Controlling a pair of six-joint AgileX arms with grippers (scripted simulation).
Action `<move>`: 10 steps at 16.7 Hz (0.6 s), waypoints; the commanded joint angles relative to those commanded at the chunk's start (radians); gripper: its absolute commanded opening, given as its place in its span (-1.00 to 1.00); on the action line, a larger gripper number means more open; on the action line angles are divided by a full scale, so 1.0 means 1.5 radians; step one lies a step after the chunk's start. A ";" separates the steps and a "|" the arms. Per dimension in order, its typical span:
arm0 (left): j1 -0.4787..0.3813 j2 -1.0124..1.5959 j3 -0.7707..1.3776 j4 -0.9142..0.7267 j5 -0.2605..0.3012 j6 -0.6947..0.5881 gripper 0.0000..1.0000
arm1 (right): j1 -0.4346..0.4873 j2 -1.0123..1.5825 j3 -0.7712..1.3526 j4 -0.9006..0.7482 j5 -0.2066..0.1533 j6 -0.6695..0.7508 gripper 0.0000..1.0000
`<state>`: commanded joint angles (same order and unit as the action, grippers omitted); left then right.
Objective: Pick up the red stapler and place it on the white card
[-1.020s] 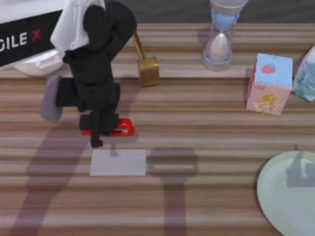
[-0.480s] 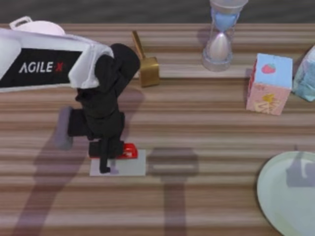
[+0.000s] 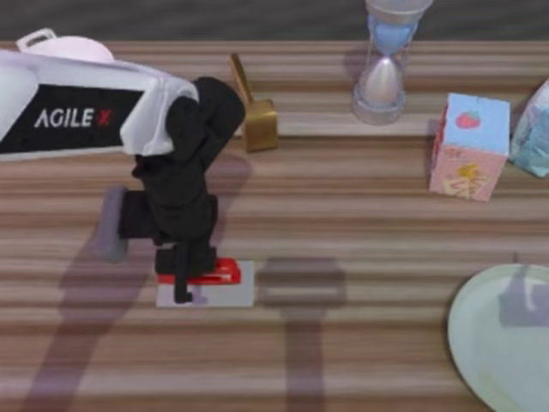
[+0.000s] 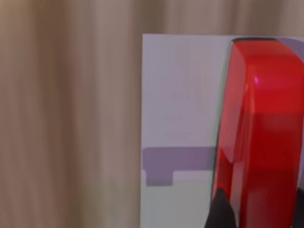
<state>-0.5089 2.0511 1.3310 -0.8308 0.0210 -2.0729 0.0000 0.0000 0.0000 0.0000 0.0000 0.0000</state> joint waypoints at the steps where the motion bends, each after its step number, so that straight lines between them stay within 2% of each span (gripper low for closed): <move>1: 0.000 0.000 0.000 0.000 0.000 0.000 0.06 | 0.000 0.000 0.000 0.000 0.000 0.000 1.00; 7: 0.000 0.000 0.000 0.000 0.000 0.000 0.96 | 0.000 0.000 0.000 0.000 0.000 0.000 1.00; 10: 0.000 0.000 0.000 0.000 0.000 0.000 1.00 | 0.000 0.000 0.000 0.000 0.000 0.000 1.00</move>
<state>-0.5089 2.0511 1.3310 -0.8308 0.0210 -2.0729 0.0000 0.0000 0.0000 0.0000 0.0000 0.0000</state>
